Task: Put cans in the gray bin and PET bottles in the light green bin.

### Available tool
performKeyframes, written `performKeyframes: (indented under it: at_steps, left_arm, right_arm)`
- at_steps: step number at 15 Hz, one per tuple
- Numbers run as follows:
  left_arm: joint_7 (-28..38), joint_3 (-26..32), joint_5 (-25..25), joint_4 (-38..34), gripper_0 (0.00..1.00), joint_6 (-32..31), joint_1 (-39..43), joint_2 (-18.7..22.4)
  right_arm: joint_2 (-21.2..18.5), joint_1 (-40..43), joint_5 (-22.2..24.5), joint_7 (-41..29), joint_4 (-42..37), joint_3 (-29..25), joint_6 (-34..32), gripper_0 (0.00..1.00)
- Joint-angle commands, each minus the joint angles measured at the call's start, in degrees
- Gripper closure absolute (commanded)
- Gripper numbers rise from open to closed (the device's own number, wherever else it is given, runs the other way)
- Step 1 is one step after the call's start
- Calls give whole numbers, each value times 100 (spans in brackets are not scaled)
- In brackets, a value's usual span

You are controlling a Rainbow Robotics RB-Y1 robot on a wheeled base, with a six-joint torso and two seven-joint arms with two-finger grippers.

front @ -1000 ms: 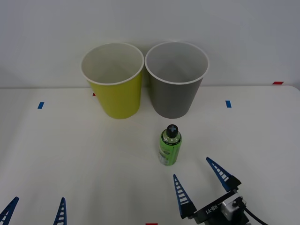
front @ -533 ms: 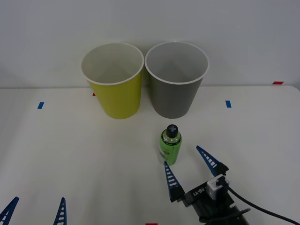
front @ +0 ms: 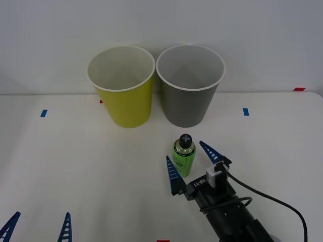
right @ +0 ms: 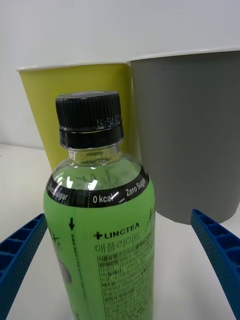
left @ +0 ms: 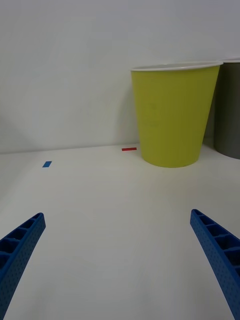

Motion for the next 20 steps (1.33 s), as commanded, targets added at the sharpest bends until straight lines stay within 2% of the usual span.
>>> performKeyframes:
  at_steps: [1,6,7,9,10,12,20]
  left_arm:
    - [0,0,0,0,0,0,0,0]
    - [0,0,0,0,0,0,0,0]
    - [0,0,0,0,0,0,0,0]
    - [0,0,0,0,0,0,0,0]
    - [0,0,0,0,0,0,0,0]
    - [0,0,0,0,0,0,0,0]
    - [0,0,0,0,0,0,0,0]
  right_arm:
    - [10,-64,-1,1,0,-4,114,0]
    - [63,-134,-1,1,-9,-13,220,0]
    - [72,-143,-1,1,0,-13,220,16]
    - [72,-134,-10,1,0,-22,220,81]
    - [81,-134,-10,1,0,-22,220,85]
    - [98,-134,-10,1,0,-22,220,87]
    - [116,-125,17,9,-35,-163,211,90]
